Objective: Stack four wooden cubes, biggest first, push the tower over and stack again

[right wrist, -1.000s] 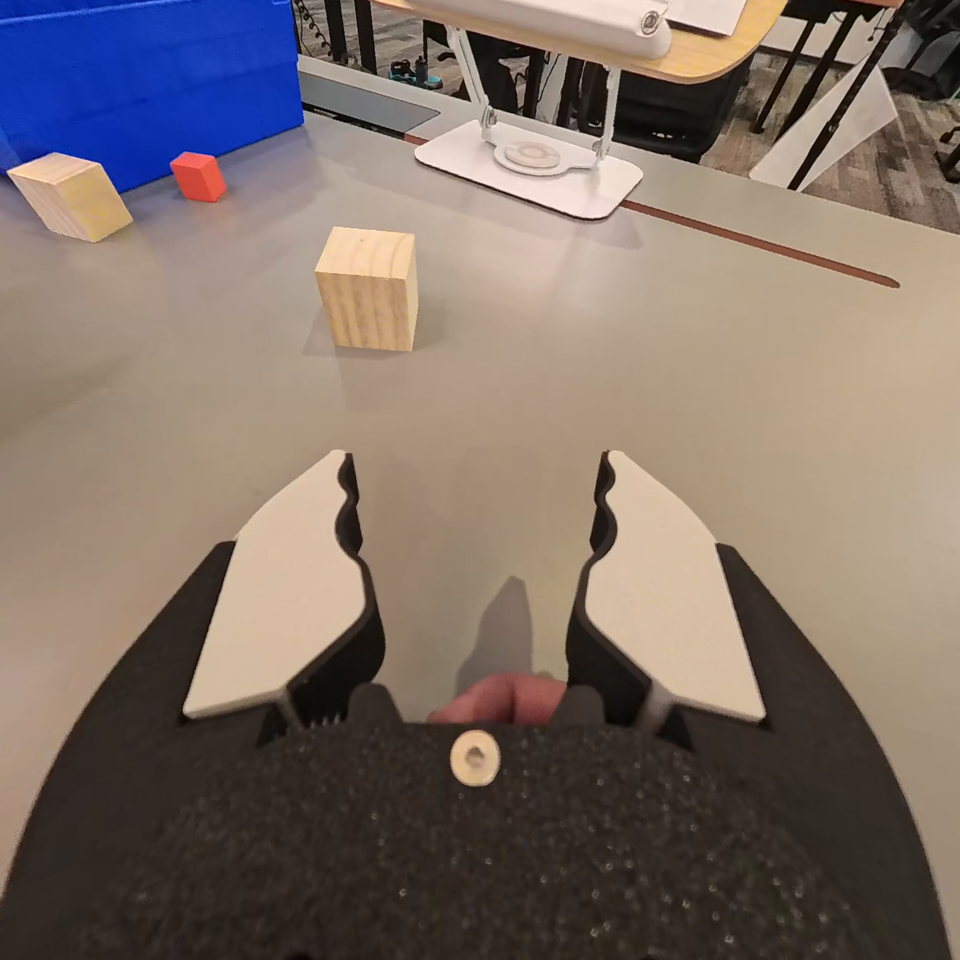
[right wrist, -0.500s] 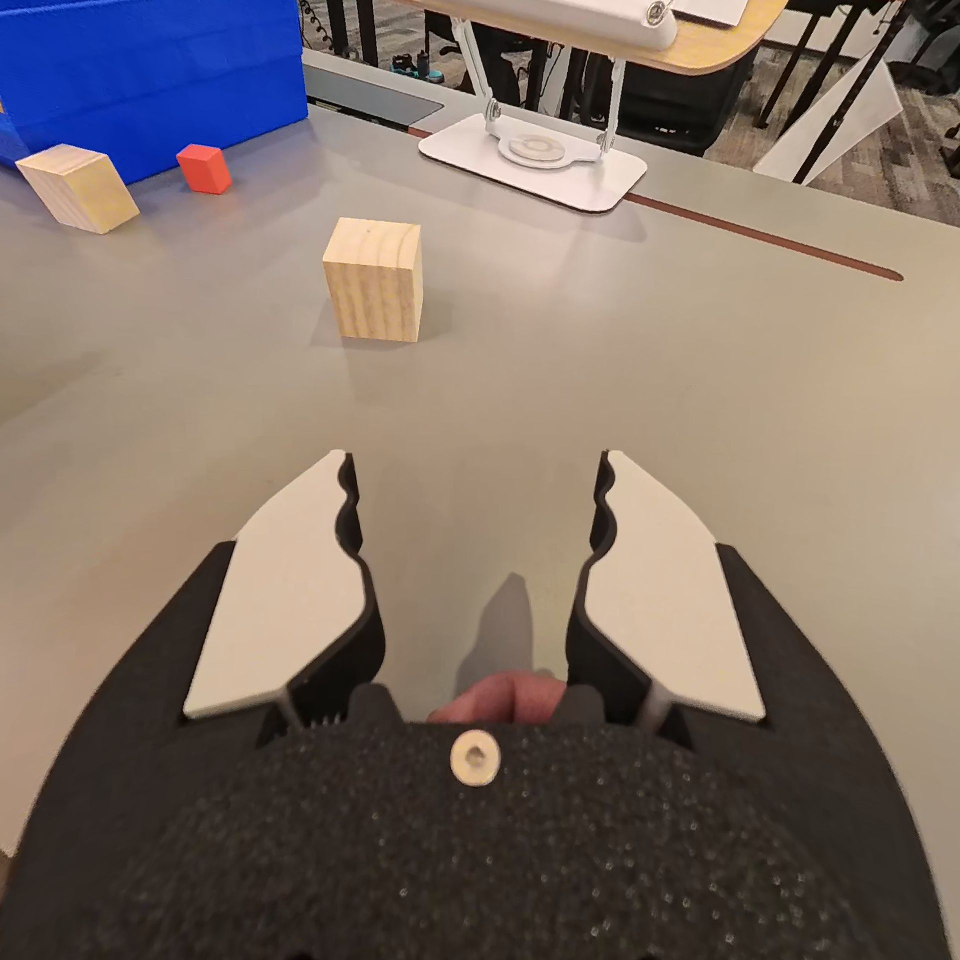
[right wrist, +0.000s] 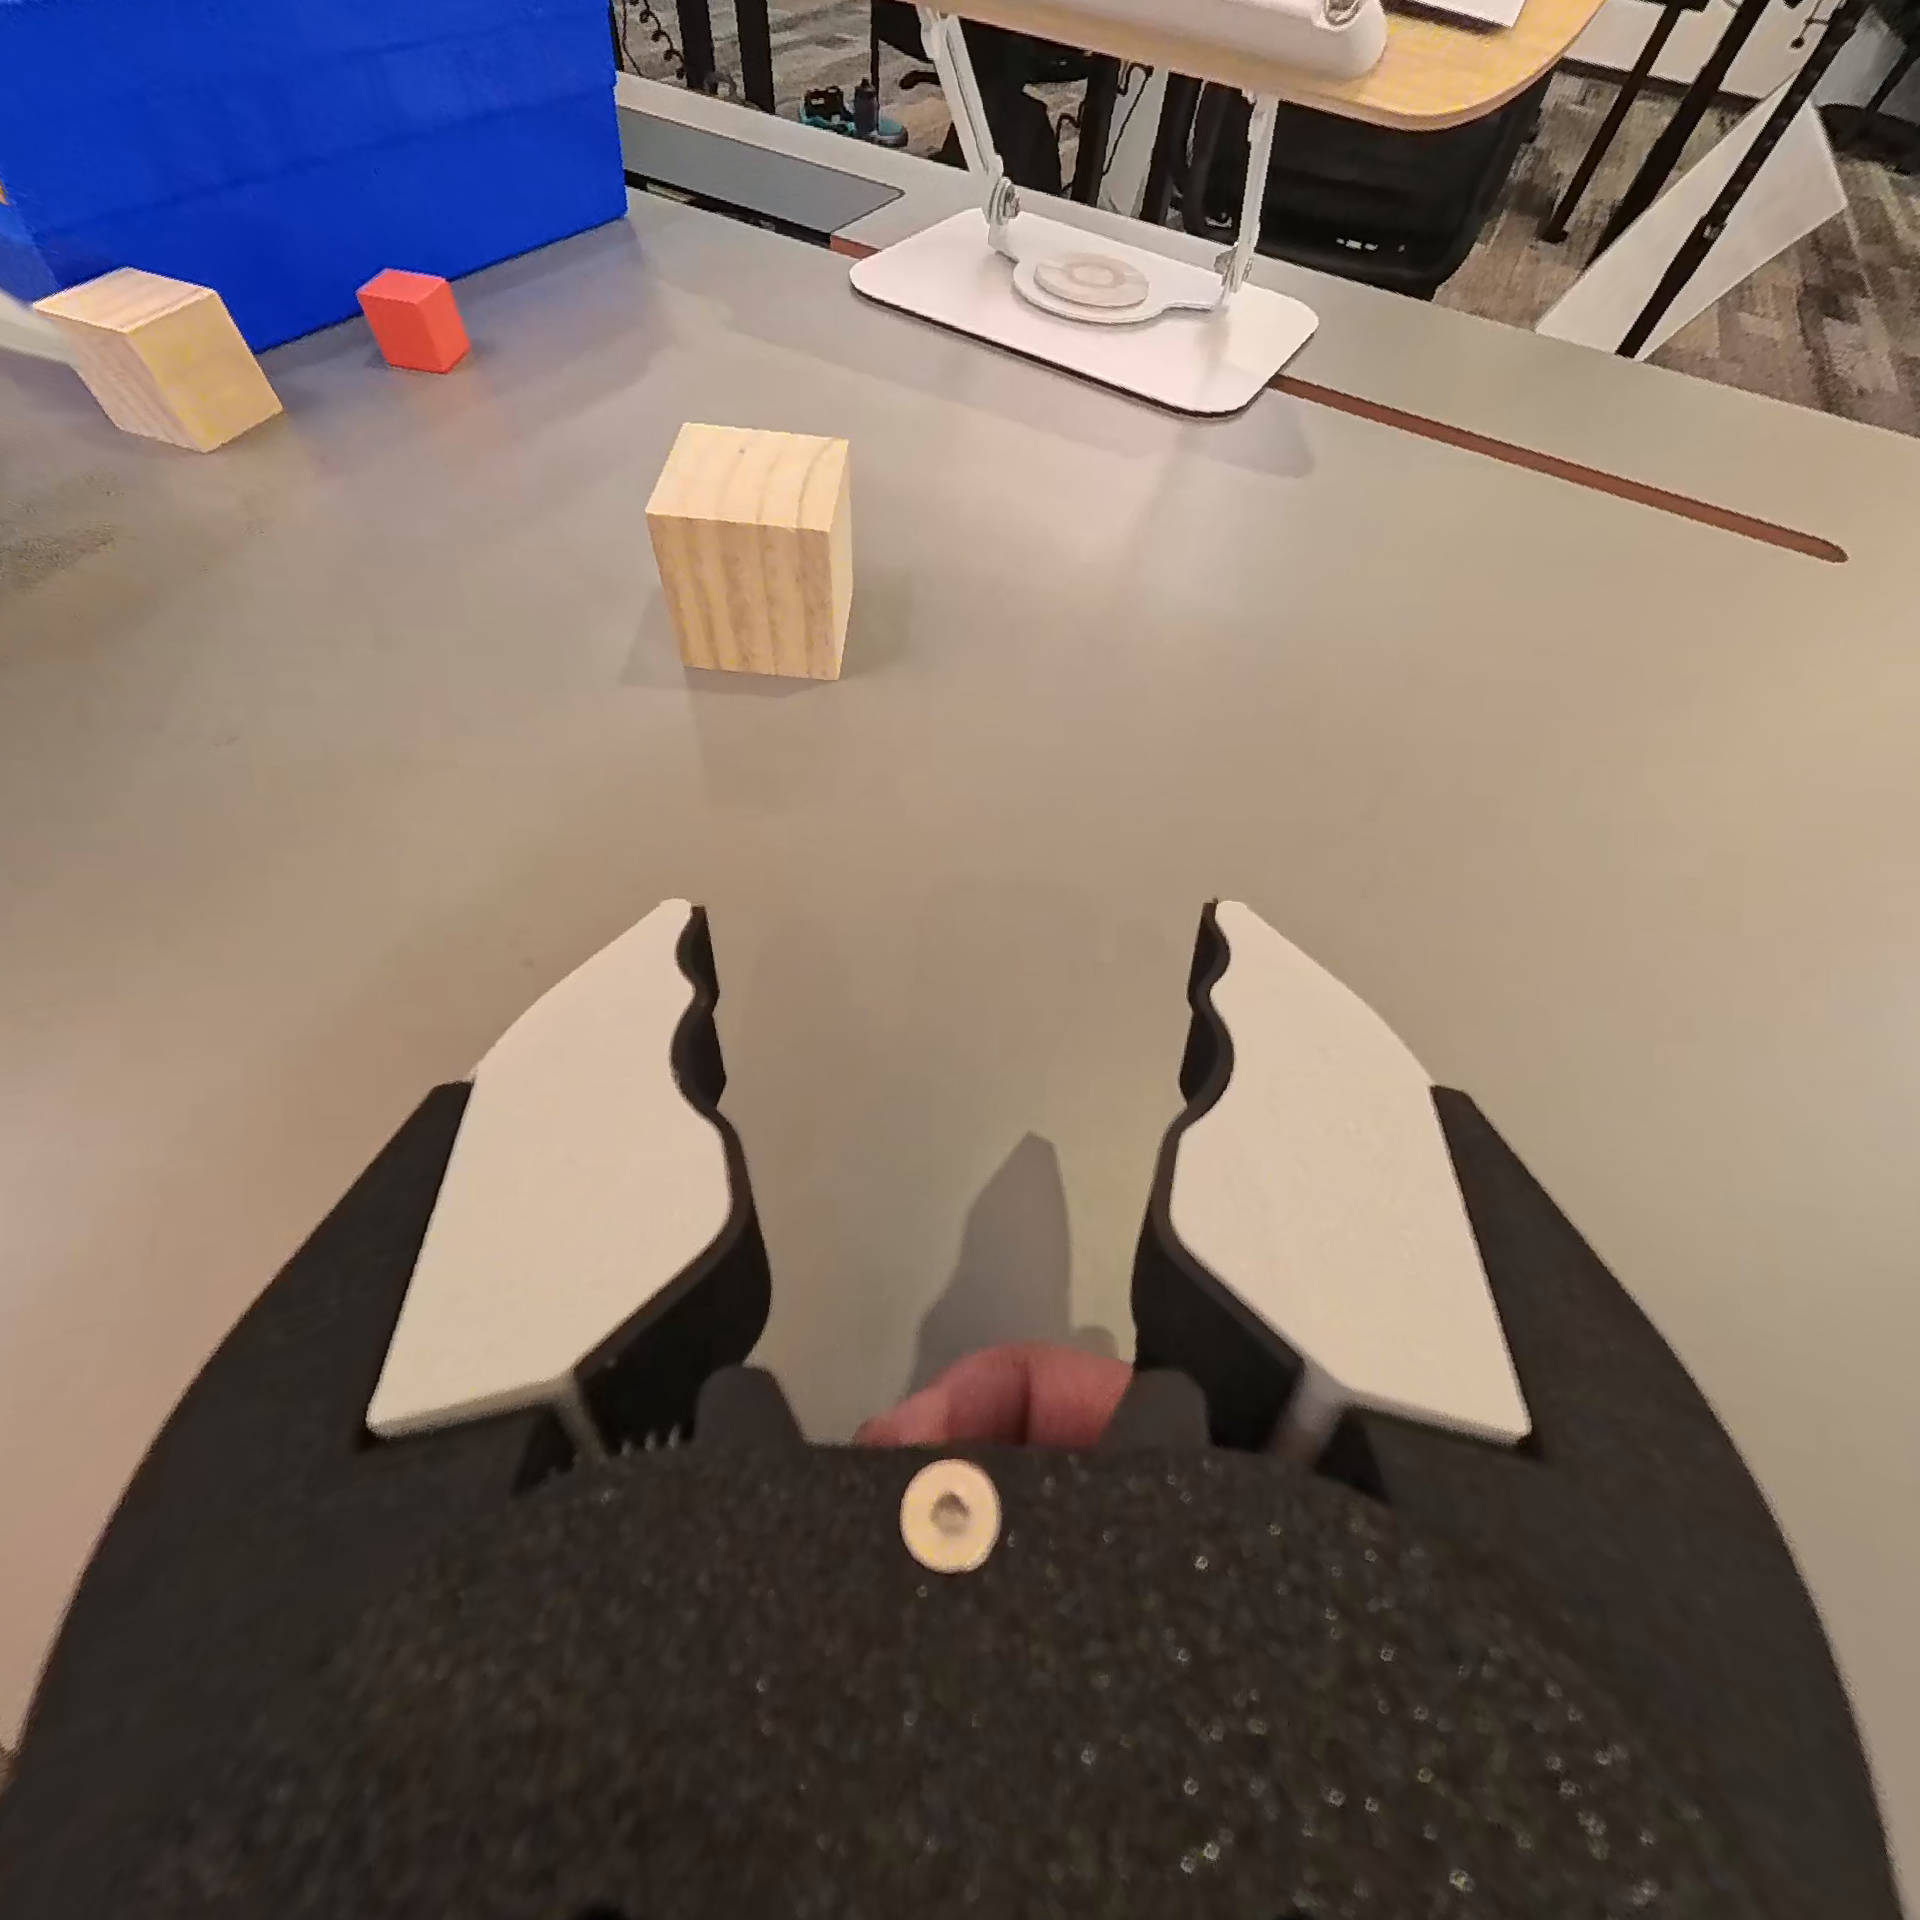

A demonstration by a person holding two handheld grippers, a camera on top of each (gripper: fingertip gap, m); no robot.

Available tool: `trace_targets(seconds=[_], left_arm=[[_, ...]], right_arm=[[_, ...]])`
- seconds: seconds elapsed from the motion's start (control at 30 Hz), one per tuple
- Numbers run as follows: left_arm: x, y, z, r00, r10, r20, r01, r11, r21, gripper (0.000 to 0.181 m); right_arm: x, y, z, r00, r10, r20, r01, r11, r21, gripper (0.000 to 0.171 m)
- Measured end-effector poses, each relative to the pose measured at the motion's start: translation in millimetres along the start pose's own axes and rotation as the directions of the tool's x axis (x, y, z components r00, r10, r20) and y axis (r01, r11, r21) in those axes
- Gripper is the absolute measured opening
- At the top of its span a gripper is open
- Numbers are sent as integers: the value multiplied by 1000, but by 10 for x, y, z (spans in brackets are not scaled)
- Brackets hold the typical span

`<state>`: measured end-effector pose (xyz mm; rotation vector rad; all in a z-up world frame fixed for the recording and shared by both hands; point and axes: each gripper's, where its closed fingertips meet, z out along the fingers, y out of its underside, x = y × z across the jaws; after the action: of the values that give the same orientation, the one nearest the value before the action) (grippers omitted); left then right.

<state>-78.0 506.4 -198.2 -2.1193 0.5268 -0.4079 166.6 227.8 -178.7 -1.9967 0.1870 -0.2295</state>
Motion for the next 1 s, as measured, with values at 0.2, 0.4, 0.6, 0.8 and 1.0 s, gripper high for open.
trace_targets(seconds=[0.2,0.4,0.6,0.8,1.0], left_arm=[[27,-27,431,998,-55,10,56,993,-101,98],[-43,-57,560,995,-64,72,73,988,-135,67],[17,10,621,997,-54,52,62,980,-187,52],[36,29,591,999,-41,30,46,981,-191,48],[158,64,328,999,-7,-47,1,990,-142,47]], right_arm=[[69,-20,-10,1000,-6,-4,6,1000,0,87],[104,-7,10,1000,4,1,-4,1000,-2,87],[92,3,46,1000,7,11,-6,1000,-4,87],[109,-3,34,1000,5,7,-5,1000,-4,87],[131,-2,-2,1000,8,-5,-8,1000,-2,86]])
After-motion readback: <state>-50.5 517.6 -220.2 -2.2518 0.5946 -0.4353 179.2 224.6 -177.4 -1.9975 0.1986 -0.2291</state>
